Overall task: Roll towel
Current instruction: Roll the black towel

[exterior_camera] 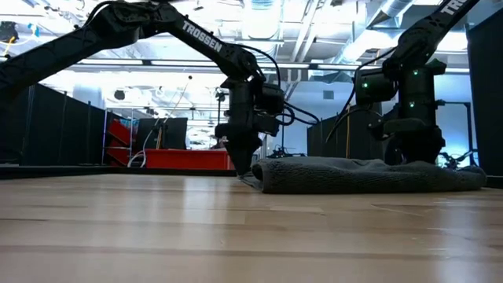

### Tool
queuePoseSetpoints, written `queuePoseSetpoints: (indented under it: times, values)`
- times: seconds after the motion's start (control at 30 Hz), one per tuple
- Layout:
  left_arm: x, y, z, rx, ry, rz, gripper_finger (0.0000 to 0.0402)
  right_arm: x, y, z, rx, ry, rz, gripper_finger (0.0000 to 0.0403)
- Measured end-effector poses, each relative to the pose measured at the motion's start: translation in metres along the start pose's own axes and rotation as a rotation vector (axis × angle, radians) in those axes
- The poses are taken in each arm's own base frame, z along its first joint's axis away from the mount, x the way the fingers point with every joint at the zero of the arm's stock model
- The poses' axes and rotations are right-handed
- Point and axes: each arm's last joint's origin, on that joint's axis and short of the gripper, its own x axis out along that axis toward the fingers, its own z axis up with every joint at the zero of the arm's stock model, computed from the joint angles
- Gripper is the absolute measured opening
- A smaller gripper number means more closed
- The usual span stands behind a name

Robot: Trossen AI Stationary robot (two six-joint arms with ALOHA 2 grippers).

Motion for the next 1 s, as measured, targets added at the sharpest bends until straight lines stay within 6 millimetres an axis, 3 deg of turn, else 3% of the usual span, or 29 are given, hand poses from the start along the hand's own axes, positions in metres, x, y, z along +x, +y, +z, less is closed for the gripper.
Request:
queuePoseSetpoints:
  times: [0.3, 0.57, 0.67, 0.8, 1.0]
  values:
    - [0.003, -0.028, 0.025, 0.069, 0.054, 0.066, 0.0155, 0.000, 0.000, 0.000, -0.001, -0.001, 0.000, 0.0075]
    - [0.003, -0.028, 0.025, 0.066, 0.064, 0.078, 0.0151, 0.000, 0.000, 0.000, -0.003, 0.000, 0.000, 0.0075]
    - [0.003, -0.028, 0.025, 0.067, 0.068, 0.086, 0.0116, 0.000, 0.000, 0.000, -0.003, 0.000, 0.000, 0.0075]
    - [0.007, -0.029, 0.024, 0.077, 0.057, 0.052, 0.0020, 0.000, 0.000, 0.000, -0.003, 0.000, 0.000, 0.0075]
    - [0.009, -0.031, 0.021, 0.080, 0.093, 0.063, 0.0001, 0.000, 0.000, 0.000, -0.008, 0.001, 0.000, 0.0075]
